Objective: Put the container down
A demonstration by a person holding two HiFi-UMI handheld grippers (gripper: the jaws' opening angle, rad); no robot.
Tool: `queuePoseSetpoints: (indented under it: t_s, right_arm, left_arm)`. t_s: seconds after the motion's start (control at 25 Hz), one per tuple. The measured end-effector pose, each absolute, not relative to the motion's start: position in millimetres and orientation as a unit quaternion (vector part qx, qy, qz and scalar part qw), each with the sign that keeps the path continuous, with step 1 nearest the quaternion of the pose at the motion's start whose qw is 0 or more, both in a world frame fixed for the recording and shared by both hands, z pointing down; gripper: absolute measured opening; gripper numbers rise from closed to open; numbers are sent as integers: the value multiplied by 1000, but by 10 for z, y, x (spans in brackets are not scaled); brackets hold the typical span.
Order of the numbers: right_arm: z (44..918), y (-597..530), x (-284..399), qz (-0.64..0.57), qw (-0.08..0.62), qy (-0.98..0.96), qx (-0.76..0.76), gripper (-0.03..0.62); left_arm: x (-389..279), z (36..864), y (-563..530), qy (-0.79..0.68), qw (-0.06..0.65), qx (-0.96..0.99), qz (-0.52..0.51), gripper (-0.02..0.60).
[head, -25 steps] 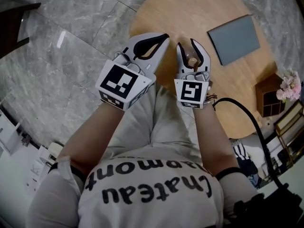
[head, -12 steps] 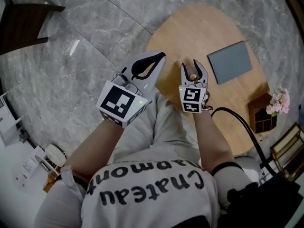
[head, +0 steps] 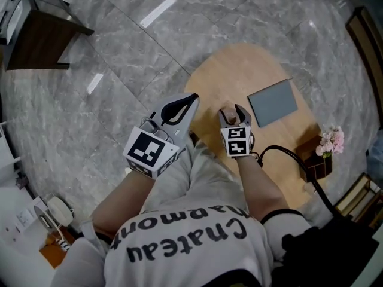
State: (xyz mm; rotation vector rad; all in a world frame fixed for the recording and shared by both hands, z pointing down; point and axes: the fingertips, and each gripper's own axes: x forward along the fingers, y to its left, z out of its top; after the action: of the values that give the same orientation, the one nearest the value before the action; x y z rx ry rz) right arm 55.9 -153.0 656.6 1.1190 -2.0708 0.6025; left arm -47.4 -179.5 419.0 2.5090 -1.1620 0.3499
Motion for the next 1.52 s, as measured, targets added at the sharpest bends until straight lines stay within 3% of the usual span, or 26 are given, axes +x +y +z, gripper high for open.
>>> queuePoseSetpoints:
  t_s: [0.64,0.96,1.28,1.52]
  right_arm:
    - [4729,-1772,1129,243,196,-803,508,175]
    - [3255,-2070,1468,162,90,-796,576,102]
    - [1846,-1759,1289,132,-38,-837,530,44]
    - [1244,-1308,1136,57,-56,-857,509,18]
  left_arm:
    - [-165,3054,-1742,-384,126,914,47,14]
    - [5,2202,-1733,-365,73,928,-30,14]
    - [37,1471,-1416,-342,47,933,-100,14]
    - [10,1111,-1065,-313,-7,942,-121,14]
